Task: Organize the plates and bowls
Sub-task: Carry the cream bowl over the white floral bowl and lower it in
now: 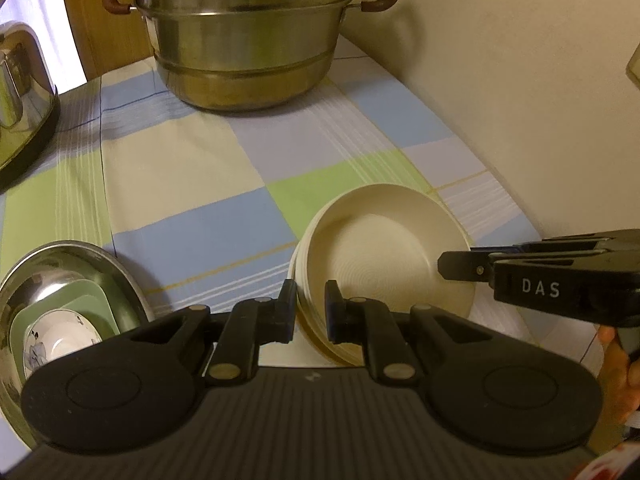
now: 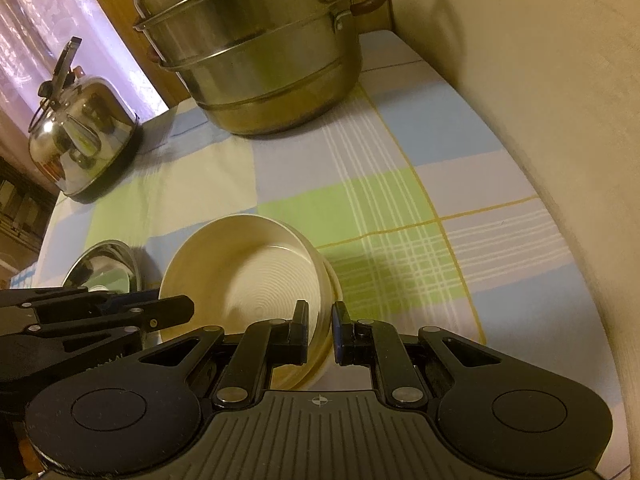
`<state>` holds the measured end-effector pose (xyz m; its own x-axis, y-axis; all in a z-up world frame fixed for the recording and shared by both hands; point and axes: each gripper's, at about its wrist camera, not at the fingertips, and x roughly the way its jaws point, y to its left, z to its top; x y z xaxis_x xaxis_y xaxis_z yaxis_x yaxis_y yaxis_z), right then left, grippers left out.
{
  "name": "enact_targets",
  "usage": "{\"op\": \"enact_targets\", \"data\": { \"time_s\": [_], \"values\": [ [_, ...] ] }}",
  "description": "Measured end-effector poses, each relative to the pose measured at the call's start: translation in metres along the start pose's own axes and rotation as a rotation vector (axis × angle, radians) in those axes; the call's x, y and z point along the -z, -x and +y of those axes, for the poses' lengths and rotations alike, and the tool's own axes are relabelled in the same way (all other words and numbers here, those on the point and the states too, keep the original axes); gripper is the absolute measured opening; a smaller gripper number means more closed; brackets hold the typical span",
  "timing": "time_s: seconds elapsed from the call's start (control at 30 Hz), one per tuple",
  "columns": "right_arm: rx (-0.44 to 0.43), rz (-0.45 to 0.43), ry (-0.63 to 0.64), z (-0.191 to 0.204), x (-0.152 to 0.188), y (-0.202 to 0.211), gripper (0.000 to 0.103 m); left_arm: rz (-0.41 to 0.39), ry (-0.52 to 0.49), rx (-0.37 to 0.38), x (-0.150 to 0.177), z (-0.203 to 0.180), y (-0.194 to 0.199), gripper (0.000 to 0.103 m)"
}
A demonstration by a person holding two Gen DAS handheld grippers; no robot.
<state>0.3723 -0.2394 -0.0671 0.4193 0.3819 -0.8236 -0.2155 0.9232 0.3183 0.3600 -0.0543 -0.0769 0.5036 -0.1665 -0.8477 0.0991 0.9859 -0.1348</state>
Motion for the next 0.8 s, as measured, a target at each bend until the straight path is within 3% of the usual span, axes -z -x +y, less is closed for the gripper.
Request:
{"op": "enact_targets", "data": {
  "time_s": [0.53,0.63,0.8],
  "values": [
    [0.005,-0.077,0.011,0.0003,0.0011,0.0044,0.012,-0.046,-0.023,-0.018,-0.0023,0.0014,0.0034,0.017],
    [0.004,-0.095,0.025,0.0016,0.0028,0.0039,0.012,-0.036,-0.02,-0.002,-0.0024,0.0028,0.0019,0.008],
    [-0.001,-0.072,-0.002,0.001,-0.0016,0.0016,0.009,-0.021,-0.026,0.004,-0.0057,0.0044,0.0011,0.007]
  ]
}}
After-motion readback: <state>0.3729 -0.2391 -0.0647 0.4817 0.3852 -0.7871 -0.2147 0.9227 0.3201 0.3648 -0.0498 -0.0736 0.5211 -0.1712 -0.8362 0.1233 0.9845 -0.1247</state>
